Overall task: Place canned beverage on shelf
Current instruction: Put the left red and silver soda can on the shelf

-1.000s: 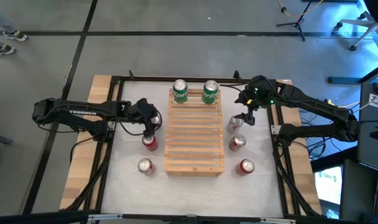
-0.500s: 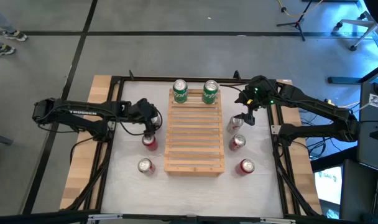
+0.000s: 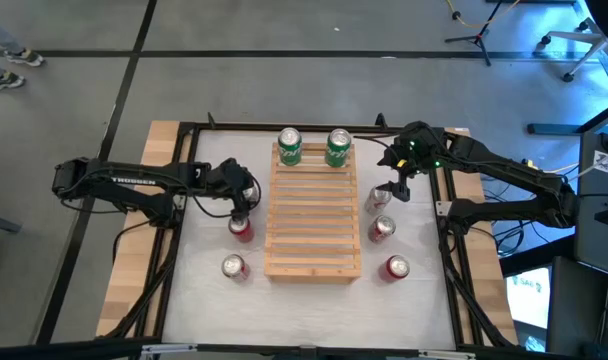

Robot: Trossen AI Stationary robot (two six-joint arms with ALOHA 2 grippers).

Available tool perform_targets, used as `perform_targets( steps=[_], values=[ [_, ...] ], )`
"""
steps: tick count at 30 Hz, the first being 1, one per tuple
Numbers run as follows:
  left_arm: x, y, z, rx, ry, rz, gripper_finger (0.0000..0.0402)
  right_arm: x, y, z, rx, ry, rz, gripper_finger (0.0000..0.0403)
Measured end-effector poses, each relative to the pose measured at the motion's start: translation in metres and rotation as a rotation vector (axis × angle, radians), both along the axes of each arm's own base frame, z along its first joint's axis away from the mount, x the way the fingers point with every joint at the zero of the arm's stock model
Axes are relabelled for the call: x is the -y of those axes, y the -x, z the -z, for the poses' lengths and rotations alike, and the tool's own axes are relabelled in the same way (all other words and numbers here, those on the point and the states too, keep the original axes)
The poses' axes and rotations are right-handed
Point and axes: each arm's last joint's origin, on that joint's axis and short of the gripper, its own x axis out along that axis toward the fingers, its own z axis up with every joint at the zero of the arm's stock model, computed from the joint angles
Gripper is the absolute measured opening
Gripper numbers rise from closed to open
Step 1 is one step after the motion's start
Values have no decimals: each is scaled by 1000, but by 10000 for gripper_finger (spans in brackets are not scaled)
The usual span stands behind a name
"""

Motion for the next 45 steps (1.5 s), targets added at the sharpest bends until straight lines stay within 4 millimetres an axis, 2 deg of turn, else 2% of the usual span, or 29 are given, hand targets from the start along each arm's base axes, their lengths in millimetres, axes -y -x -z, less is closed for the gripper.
perform_targets(
  steps=[10, 17, 36, 40, 45],
  values=[
    [1, 9, 6, -78, 82, -95, 362, 0, 0, 0, 0, 0, 0, 376],
    [2, 12, 8, -113, 85, -100, 362, 0, 0, 0, 0, 0, 0, 376],
    [1, 8, 5, -66, 82, -103, 361, 0, 0, 0, 0, 0, 0, 376],
    [1, 8, 5, -66, 83, -104, 348, 0, 0, 0, 0, 0, 0, 376],
    [1, 8, 5, -63, 90, -107, 313, 0, 0, 0, 0, 0, 0, 376]
  ],
)
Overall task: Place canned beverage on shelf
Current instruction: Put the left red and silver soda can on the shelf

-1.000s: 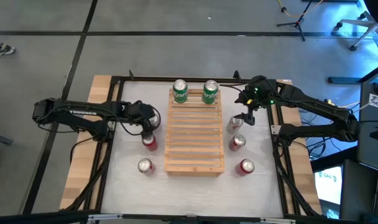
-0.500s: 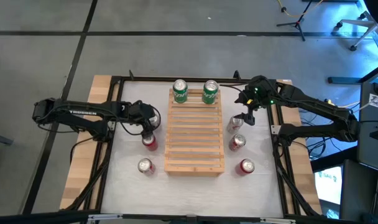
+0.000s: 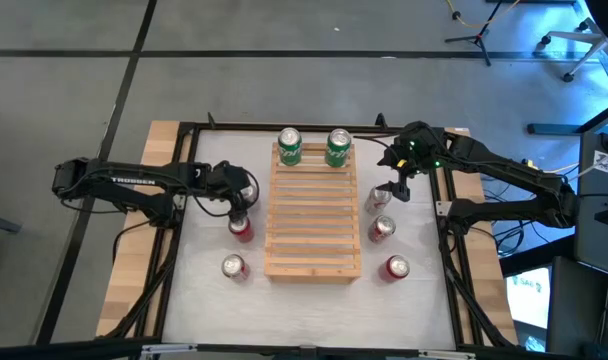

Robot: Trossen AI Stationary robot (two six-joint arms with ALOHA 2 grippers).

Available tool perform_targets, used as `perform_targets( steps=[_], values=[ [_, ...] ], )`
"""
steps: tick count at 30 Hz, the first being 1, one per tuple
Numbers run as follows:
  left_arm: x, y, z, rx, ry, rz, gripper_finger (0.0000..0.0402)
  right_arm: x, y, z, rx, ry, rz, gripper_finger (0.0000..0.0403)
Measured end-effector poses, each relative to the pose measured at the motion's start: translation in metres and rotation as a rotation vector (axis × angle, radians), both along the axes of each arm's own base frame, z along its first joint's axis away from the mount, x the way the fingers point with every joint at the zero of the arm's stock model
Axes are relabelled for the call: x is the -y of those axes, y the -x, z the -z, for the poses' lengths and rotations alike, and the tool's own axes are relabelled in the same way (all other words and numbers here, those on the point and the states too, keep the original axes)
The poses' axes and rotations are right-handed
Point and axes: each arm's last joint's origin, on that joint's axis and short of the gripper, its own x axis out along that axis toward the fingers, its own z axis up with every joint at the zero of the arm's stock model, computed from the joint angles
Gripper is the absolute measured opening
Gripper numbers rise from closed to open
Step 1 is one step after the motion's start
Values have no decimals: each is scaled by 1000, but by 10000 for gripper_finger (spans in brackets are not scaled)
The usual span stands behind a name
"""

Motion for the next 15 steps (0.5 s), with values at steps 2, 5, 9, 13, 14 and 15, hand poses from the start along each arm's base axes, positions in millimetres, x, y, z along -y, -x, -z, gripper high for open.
perform_targets(
  steps=[2, 5, 9, 13, 14, 15],
  values=[
    [0, 0, 0, 6, 11, -10, 299, 0, 0, 0, 0, 0, 0, 376],
    [0, -1, 0, 13, 19, -7, 284, 0, 0, 0, 0, 0, 0, 376],
    [1, -2, -1, 25, 27, 4, 280, 0, 0, 0, 0, 0, 0, 376],
    [1, -3, -7, 24, 33, 8, 278, 0, 0, 0, 1, 0, 0, 376],
    [1, -4, -11, 33, 38, 12, 278, 0, 0, 0, 0, 0, 0, 376],
    [1, -6, -16, 47, 44, 16, 278, 0, 0, 0, 1, 0, 0, 376]
  ],
)
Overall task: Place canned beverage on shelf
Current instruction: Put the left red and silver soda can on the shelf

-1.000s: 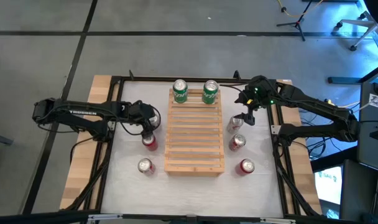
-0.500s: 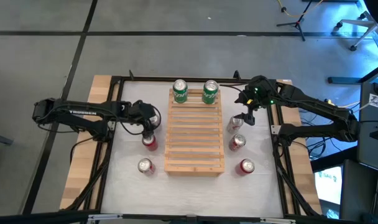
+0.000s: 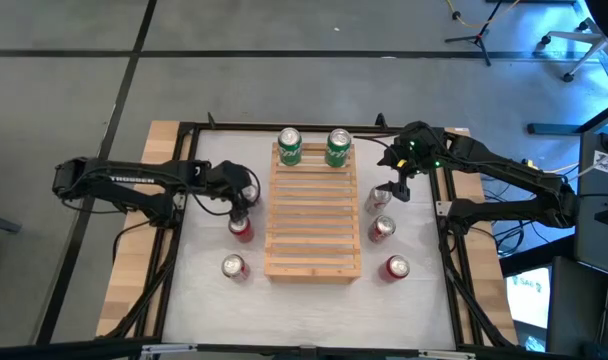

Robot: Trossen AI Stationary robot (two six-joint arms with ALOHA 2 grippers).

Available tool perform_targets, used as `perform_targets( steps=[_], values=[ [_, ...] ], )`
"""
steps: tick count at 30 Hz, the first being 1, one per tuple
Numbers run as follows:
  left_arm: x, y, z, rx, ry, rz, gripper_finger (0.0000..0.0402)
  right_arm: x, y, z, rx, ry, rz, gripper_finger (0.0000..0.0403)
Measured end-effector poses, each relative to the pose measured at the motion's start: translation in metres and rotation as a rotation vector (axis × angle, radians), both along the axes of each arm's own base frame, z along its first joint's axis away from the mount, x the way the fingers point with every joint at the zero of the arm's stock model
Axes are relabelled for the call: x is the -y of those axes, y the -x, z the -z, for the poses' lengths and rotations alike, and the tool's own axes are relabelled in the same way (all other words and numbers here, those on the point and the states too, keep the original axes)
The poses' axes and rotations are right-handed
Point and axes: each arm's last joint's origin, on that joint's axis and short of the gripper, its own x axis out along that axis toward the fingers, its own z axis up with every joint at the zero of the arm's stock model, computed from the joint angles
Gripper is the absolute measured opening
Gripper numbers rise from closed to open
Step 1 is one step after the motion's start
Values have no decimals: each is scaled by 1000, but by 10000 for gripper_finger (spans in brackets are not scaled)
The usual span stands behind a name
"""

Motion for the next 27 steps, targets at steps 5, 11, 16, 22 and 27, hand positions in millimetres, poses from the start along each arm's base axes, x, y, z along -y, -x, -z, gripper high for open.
perform_targets(
  steps=[5, 11, 16, 22, 27],
  values=[
    [0, -1, -32, -7, 4, 3, 277, 0, 0, 0, 0, 0, 0, 376],
    [0, -2, -80, 67, -17, 0, 283, 0, 0, 0, 0, 0, 0, 376],
    [0, -2, -110, 154, -26, 5, 284, 0, 0, 0, 0, 0, 0, 376],
    [2, -4, -129, 246, 21, 53, 285, 0, 0, 0, 0, 0, 0, 376],
    [3, -11, -138, 366, 67, 129, 286, 0, 0, 0, 0, 0, 0, 376]
  ],
)
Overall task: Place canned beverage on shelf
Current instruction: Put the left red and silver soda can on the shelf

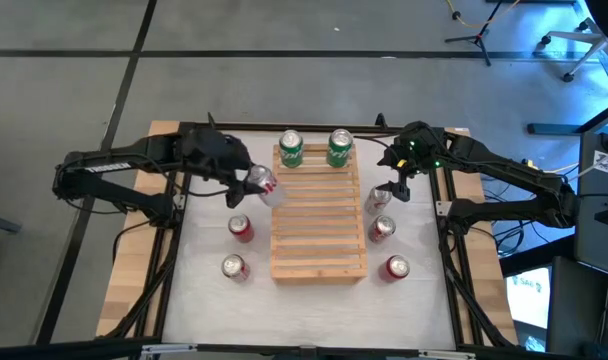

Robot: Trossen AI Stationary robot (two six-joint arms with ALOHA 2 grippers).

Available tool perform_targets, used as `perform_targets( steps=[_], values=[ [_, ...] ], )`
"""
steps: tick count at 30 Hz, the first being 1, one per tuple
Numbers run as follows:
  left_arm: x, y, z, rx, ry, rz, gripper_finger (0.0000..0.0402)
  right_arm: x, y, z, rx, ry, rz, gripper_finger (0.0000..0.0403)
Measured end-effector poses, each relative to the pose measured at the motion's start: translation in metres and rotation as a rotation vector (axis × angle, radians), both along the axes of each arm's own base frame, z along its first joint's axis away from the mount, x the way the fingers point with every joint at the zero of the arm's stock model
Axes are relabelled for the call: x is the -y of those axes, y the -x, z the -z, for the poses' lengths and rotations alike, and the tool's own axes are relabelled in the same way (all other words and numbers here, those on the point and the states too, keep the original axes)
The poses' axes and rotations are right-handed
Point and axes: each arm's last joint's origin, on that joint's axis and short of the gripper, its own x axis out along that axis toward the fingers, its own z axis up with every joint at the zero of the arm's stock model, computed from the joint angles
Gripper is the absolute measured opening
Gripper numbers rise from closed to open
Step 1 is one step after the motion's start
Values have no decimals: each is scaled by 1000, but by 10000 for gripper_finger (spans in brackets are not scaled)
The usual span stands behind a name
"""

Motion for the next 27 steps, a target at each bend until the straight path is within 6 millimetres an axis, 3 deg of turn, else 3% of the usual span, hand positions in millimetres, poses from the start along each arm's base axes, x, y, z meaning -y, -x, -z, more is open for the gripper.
perform_targets(
  steps=[8, 19, 27],
  values=[
    [-1, -3, 0, 11, -20, 3, 286, 0, 0, 0, 0, 0, 0, 376],
    [-4, -34, 0, 138, 0, 63, 286, 0, 0, 0, 0, 0, 0, 376],
    [-13, -48, 10, 114, 9, 48, 286, 0, 0, 0, 1, 1, 0, 376]
  ],
)
